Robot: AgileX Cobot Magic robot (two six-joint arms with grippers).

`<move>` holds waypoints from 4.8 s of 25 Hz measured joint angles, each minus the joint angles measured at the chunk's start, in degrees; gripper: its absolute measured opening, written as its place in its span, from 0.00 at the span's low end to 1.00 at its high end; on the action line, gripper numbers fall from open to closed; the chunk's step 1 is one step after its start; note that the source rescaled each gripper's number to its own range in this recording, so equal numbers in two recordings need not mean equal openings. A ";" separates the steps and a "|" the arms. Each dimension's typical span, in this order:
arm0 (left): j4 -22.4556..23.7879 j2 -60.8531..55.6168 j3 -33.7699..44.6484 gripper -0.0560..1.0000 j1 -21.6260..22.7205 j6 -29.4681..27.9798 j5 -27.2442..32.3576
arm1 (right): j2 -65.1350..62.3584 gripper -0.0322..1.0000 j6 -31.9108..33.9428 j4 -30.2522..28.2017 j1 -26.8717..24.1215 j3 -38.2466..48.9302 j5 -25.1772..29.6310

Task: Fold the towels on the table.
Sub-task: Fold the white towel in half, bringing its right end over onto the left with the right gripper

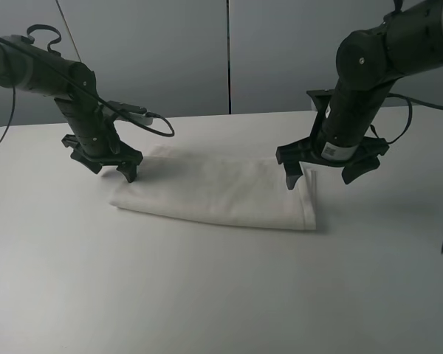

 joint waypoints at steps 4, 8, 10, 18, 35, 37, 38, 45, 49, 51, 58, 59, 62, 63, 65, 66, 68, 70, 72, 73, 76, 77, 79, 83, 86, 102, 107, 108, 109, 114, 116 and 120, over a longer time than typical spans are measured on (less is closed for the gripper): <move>-0.17 0.14 -0.11 1.00 0.00 0.00 0.00 | 0.00 1.00 0.00 0.00 0.00 -1.22 0.13; -0.17 0.14 -0.11 1.00 0.00 0.00 0.11 | 0.03 1.00 0.00 0.00 0.00 -3.74 0.02; -0.17 0.28 -0.20 1.00 0.00 0.00 0.11 | 0.40 1.00 0.00 0.00 0.00 -4.97 0.16; -0.27 0.27 -0.36 1.00 0.00 0.46 0.54 | 9.30 1.00 -1.25 0.00 0.00 -13.12 4.73; -0.27 0.27 -0.45 1.00 0.00 0.78 0.76 | 16.15 1.00 -1.33 1.69 0.00 -14.50 3.70; -0.27 0.27 -0.45 1.00 0.00 0.78 0.85 | 16.50 1.00 -1.33 1.69 0.00 -14.50 3.36; -0.27 0.27 -0.45 1.00 0.00 0.78 0.85 | 16.96 1.00 -1.33 1.69 0.00 -14.50 3.36; -0.27 0.31 -0.45 1.00 0.00 0.78 0.97 | 18.12 1.00 -2.15 1.80 -0.13 -14.84 3.21; -0.27 0.31 -0.45 1.00 0.00 0.78 0.97 | 18.12 0.97 -2.39 1.80 -0.13 -14.84 2.83; -0.27 0.31 -0.45 1.00 0.00 0.78 0.97 | 18.12 0.93 -2.39 1.90 -0.13 -14.84 2.57; -0.51 0.31 -0.45 1.00 0.00 0.78 0.97 | 18.12 0.50 -2.39 3.60 -0.01 -14.13 -0.42; -0.51 0.31 -0.45 1.00 0.00 0.78 1.08 | 18.12 0.39 -2.39 4.29 0.12 -13.74 -1.10; -0.96 0.31 -0.45 1.00 0.00 0.78 1.17 | 18.12 0.04 -2.56 5.31 0.36 -13.39 -1.94; -1.06 0.31 -0.45 1.00 0.00 0.78 1.17 | 18.12 0.04 -3.09 5.40 0.36 -13.39 -1.94; -1.18 0.31 -0.45 1.00 0.00 0.78 1.17 | 18.02 0.04 -3.65 5.53 0.36 -13.39 -1.94; -1.18 0.31 -0.45 1.00 0.00 0.78 1.21 | 18.02 0.04 -3.91 5.53 0.36 -13.39 -1.94; -1.18 0.31 -0.45 1.00 0.00 0.78 1.31 | 18.02 0.04 -4.57 5.66 0.36 -13.39 -1.82; -1.29 0.31 -0.45 1.00 0.00 0.78 1.42 | 17.96 0.04 -5.14 5.66 0.36 -13.39 -1.60; -1.66 0.40 -0.45 1.00 0.00 0.78 1.66 | 17.63 0.04 -5.57 5.66 0.36 -13.39 -0.70; -1.92 0.40 -0.48 1.00 0.00 0.78 1.91 | 17.48 0.04 -5.66 5.66 0.36 -13.36 -0.28; -2.85 0.40 -0.48 1.00 0.00 0.78 2.23 | 16.33 0.04 -5.95 5.66 0.36 -12.74 0.98; -3.25 0.40 -0.48 1.00 0.00 0.78 2.27 | 15.69 0.04 -6.08 5.66 0.36 -12.67 1.67; -3.57 0.40 -0.48 1.00 0.00 0.78 2.52 | 14.23 0.04 -6.19 5.55 0.36 -12.63 2.71; -3.67 0.44 -0.48 1.00 0.00 0.78 2.55 | 10.28 0.04 -6.42 6.41 0.36 -12.63 3.78; -3.67 0.77 -0.58 1.00 0.00 0.78 2.65 | 8.32 0.04 -7.64 9.53 0.36 -12.53 4.05; -3.67 0.79 -0.58 1.00 0.00 0.78 2.65 | 6.61 0.04 -18.33 31.58 7.92 -12.54 -6.84; -3.67 0.79 -0.58 1.00 0.00 0.78 2.65 | 6.61 0.04 -19.52 35.64 7.92 -12.54 -10.13; -3.67 0.79 -0.58 1.00 0.00 0.78 2.65 | 6.61 0.04 -19.98 36.33 7.92 -12.54 -10.75; -3.67 0.79 -0.58 1.00 0.00 0.78 2.65 | 6.61 0.04 -20.45 37.22 7.92 -12.68 -10.84; -3.67 0.79 -0.58 1.00 0.00 0.78 2.65 | 8.27 0.04 -21.85 40.34 7.92 -17.24 -8.72; -3.67 0.79 -0.58 1.00 0.00 0.78 2.65 | 9.56 0.04 -22.72 41.67 8.18 -19.41 -7.64; -3.98 0.79 -0.58 1.00 0.00 1.06 2.65 | 11.83 0.04 -23.68 43.40 8.98 -21.65 -7.06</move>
